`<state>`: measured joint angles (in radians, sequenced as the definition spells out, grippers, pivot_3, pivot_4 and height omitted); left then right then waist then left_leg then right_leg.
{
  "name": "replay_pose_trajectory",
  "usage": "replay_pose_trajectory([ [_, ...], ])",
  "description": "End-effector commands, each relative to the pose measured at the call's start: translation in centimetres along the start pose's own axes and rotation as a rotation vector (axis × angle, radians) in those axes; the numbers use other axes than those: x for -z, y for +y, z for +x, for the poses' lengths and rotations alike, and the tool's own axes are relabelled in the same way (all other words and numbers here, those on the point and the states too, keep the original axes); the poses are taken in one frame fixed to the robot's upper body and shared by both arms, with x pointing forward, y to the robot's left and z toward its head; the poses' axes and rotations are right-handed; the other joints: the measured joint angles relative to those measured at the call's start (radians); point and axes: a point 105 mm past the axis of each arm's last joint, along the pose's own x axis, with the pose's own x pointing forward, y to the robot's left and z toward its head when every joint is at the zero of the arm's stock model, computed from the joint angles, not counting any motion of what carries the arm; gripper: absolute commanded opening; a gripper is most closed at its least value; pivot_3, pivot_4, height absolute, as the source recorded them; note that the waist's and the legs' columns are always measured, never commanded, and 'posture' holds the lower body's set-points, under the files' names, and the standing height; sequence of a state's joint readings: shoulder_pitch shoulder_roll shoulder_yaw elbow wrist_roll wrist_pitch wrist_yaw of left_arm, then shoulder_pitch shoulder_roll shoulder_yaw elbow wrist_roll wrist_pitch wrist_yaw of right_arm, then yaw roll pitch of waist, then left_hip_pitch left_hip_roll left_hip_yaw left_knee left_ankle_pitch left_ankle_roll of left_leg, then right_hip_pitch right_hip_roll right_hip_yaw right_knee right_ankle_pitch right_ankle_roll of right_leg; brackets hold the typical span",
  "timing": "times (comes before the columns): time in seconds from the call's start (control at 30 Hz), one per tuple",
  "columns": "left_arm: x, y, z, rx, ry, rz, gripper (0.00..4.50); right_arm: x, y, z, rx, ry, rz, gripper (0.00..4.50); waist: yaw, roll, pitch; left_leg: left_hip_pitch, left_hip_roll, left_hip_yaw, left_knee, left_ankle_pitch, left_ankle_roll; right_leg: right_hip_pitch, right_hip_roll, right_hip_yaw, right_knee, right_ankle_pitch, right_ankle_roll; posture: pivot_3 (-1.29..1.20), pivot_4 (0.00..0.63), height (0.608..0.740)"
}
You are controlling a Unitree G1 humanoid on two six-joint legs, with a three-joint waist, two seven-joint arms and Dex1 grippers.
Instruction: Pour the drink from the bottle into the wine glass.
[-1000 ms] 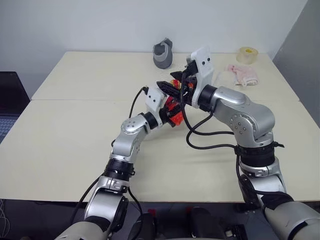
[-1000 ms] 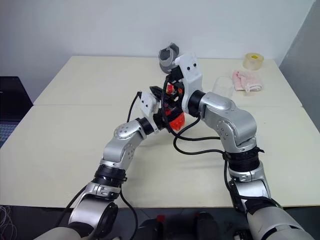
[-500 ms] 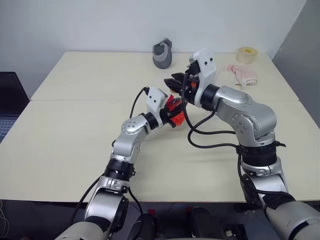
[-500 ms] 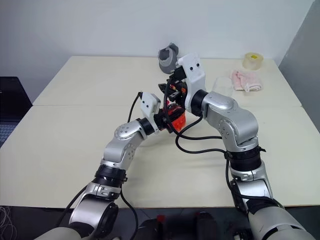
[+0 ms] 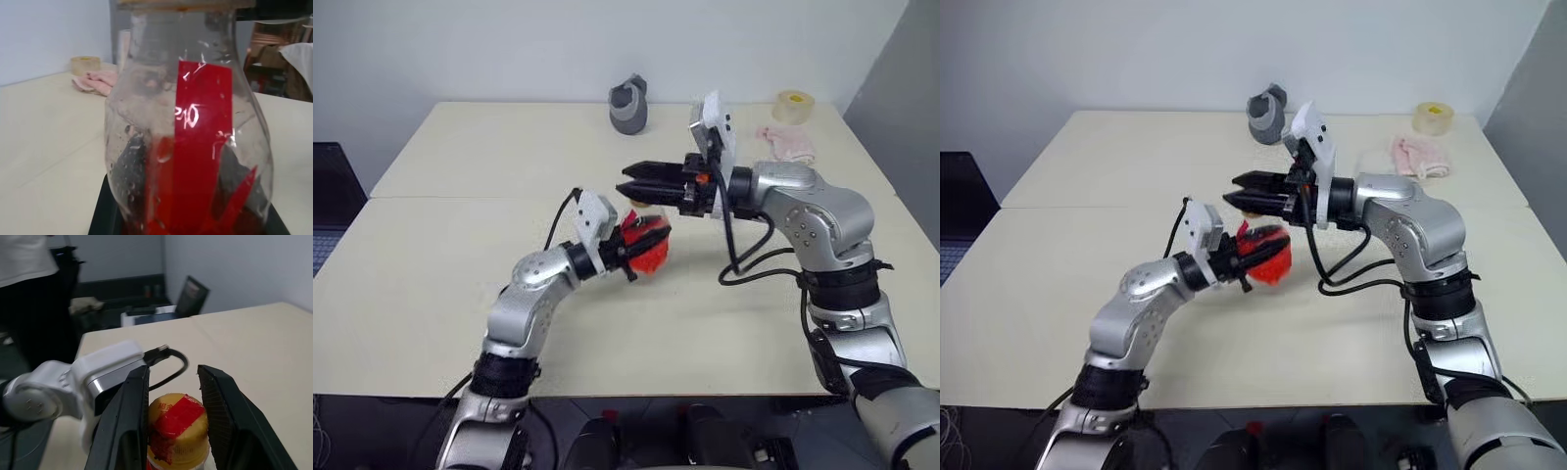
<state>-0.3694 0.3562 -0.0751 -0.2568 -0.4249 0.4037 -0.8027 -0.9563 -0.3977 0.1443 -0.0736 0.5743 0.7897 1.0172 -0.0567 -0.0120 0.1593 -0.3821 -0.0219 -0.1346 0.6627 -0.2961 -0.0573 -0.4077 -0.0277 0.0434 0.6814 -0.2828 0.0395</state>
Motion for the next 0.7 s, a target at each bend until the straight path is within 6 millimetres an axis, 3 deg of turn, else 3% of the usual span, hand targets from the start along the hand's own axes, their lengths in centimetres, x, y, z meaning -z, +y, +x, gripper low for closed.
replay_pose_trajectory([
  [0.03,-1.7,-2.4,-1.0,0.093,-0.028,0.029,1.01,-1.2,1.6,-0.4,-0.133,0.011,-0.112,1.21,0.001,0.0,0.0,0.0,0.0,0.0,0.0,0.0,0.0,0.0,0.0,0.0,0.0,0.0,0.0,0.0,0.15,0.74],
  [0.2,-1.4,-1.8,-1.9,0.049,0.009,0.028,1.0,-1.1,1.8,-0.8,-0.163,0.022,-0.128,1.21,0.004,0.0,0.0,0.0,0.0,0.0,0.0,-0.001,0.001,0.001,0.0,-0.001,0.0,0.0,0.0,0.0,0.15,0.74],
  [0.23,-1.4,-1.6,-2.0,0.042,0.012,0.031,1.0,-1.2,1.7,-1.0,-0.157,0.018,-0.121,1.97,0.005,0.0,0.0,0.0,0.0,0.0,0.0,-0.001,0.001,0.001,0.0,-0.001,0.0,0.0,0.0,0.0,0.15,0.74],
  [0.47,-0.6,1.7,-3.5,-0.098,0.053,0.038,1.0,-1.1,1.6,-4.8,0.0,0.051,-0.086,4.37,0.023,0.0,0.0,0.0,0.0,0.0,0.0,0.0,0.0,0.001,-0.001,-0.001,-0.001,0.0,0.0,0.0,0.15,0.74],
  [0.7,-0.5,5.7,-2.0,-0.218,0.027,0.114,0.99,-1.2,-0.9,-4.9,0.328,-0.014,-0.092,4.5,0.025,0.0,0.0,0.0,-0.001,0.001,0.001,0.0,0.0,0.001,0.0,-0.002,0.0,0.0,0.0,0.0,0.15,0.74],
])
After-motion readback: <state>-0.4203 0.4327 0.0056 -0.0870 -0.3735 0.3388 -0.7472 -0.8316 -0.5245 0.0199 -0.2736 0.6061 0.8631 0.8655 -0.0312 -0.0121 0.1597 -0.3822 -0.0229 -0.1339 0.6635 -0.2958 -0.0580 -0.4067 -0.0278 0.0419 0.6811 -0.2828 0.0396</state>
